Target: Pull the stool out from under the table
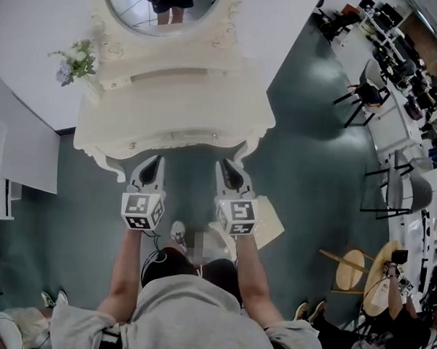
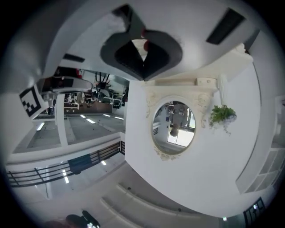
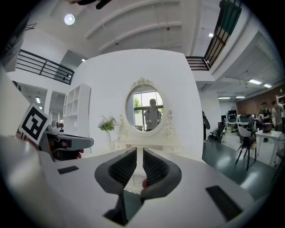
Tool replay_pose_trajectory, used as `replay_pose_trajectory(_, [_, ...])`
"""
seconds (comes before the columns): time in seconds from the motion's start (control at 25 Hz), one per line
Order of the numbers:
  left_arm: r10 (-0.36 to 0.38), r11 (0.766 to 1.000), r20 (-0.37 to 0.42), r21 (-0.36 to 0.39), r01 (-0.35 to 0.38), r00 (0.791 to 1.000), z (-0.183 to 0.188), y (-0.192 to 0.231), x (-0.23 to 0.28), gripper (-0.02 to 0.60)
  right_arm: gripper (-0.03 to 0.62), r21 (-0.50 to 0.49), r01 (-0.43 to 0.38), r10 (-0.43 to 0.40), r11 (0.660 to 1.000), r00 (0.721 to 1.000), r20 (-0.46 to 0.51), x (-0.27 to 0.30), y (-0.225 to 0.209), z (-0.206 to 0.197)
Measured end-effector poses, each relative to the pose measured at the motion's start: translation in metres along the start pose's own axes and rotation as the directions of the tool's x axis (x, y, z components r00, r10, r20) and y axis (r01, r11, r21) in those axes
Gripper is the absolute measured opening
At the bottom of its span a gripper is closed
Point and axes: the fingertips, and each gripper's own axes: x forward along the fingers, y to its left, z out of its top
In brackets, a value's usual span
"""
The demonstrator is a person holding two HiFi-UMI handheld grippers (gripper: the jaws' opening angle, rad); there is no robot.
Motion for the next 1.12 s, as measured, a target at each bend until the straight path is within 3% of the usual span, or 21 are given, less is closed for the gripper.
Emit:
replay_pose_trajectory(0.44, [0.107, 0.994, 0.034, 0.005, -0.107, 0.994, 0.027, 0.048, -0.051, 0.003, 0.015, -0.033, -0.121, 0.122, 0.992, 0.991, 0.046, 0.021, 0.076, 0.033])
replay_pose_trajectory(1.12, [0.127, 0.992, 0.041, 0.02, -0.128, 0.991, 0.032, 0.049, -0.051, 0.003, 0.015, -0.034, -0.15, 0.151, 0.988, 0.987, 0.058, 0.025, 0.079, 0.041])
